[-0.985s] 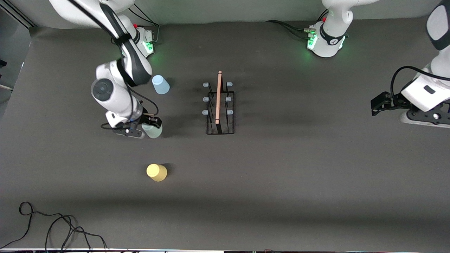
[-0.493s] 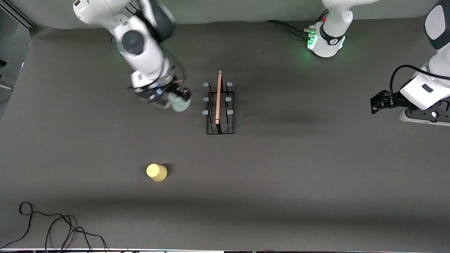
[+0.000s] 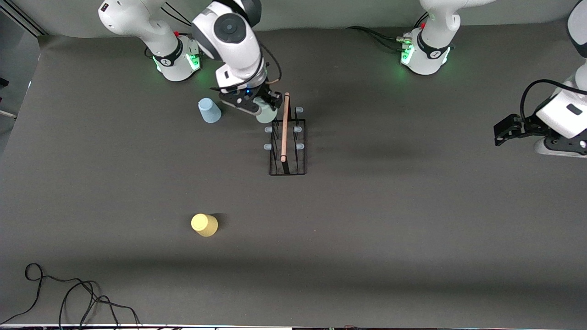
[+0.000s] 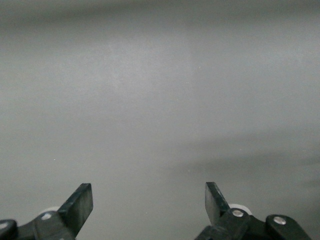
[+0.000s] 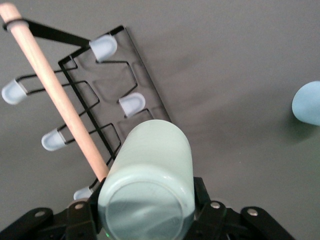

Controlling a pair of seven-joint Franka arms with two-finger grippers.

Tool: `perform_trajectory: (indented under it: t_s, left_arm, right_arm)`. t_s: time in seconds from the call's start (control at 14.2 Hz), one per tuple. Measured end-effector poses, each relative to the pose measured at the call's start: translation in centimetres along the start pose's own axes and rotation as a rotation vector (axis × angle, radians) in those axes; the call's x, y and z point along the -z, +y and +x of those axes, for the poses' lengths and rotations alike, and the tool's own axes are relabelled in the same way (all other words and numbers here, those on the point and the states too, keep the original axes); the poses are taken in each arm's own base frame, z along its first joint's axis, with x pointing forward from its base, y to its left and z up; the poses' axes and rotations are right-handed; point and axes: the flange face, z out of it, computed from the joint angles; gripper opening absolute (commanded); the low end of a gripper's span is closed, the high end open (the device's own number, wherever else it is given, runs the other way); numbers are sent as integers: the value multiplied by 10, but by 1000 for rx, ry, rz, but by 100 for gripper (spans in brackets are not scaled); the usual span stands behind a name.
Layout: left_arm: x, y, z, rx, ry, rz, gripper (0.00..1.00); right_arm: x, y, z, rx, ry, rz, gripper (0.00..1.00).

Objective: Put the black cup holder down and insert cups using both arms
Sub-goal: 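Carry the green cup to the holder and slide it onto a peg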

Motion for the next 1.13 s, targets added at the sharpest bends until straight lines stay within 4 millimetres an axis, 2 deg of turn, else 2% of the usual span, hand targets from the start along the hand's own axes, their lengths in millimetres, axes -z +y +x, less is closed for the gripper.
perform_trajectory:
  t_s: [0.28, 0.35, 0.42, 0.7, 0.84, 0.91, 1.06, 1.13]
  left_arm:
    - [4, 2, -2, -5, 1, -4, 100]
    - [4, 0, -3, -3, -1, -4, 100]
    - [4, -1, -3, 0, -2, -4, 100]
    - [2, -2, -3, 2, -5, -5, 100]
    - [2, -4, -3, 4, -5, -5, 100]
    - [2, -1, -3, 0, -5, -5, 100]
    - [2, 3, -2, -8, -5, -5, 100]
    - [2, 4, -2, -9, -5, -5, 100]
  right_arm:
    - [-25, -3, -6, 9, -1, -29, 0]
    - [-33, -3, -6, 9, 0, -31, 75]
    - [-39, -3, -6, 8, 1, -35, 100]
    - [-40, -3, -4, 2, 3, -30, 100]
    - [-34, -4, -1, -2, 6, -18, 100]
    - [-25, -3, 3, -10, 7, -6, 100]
    - [-7, 2, 21, 0, 3, -17, 100]
    - [7, 7, 42, 17, -1, -21, 100]
